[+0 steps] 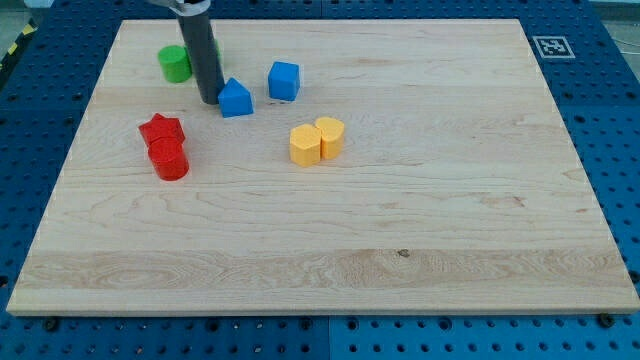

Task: Push blue triangle below blue cube

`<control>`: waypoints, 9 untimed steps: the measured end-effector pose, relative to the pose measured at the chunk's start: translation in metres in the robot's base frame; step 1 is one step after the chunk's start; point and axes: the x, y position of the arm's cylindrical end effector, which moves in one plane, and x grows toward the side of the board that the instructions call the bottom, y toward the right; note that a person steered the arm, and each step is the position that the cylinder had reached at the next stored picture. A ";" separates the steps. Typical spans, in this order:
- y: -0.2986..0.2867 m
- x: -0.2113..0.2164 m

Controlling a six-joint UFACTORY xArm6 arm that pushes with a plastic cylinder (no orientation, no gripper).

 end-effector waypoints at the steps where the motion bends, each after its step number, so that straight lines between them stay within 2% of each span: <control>1: 0.004 0.010; 2: -0.006 0.035; 3: 0.001 0.037; 5: 0.002 0.029; 7: 0.037 0.016; 9: 0.047 0.013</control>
